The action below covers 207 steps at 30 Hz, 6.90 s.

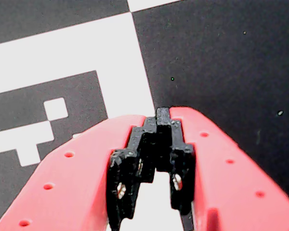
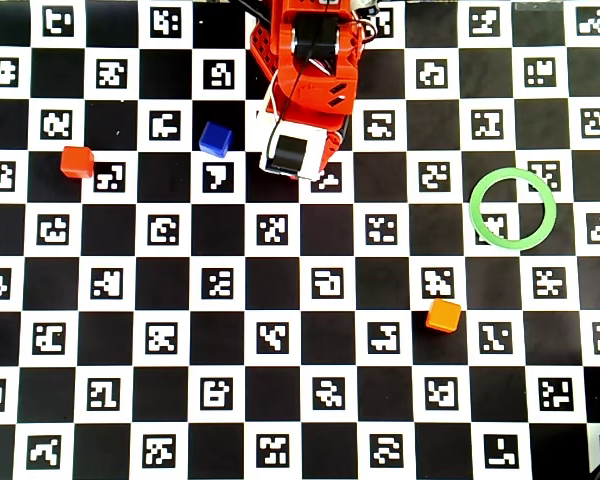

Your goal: Grab the red cube then put it in the green circle then put the blue cube on top and finally the orange cube on top

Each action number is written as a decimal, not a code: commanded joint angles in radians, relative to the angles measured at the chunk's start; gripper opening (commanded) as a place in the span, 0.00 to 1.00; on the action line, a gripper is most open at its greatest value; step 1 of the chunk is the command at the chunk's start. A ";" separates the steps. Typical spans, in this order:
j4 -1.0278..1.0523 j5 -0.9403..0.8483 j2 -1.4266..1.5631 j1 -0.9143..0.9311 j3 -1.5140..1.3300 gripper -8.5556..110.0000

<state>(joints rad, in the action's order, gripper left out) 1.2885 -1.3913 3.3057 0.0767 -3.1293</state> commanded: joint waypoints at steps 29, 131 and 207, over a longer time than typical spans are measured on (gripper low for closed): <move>0.049 -0.009 0.052 0.006 -0.057 0.03; 0.124 0.551 -0.730 -0.021 0.857 0.05; 0.100 0.319 -1.980 1.124 1.759 0.40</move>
<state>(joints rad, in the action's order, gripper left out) 1.4312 -1.0615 1.3008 1.1827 -1.3744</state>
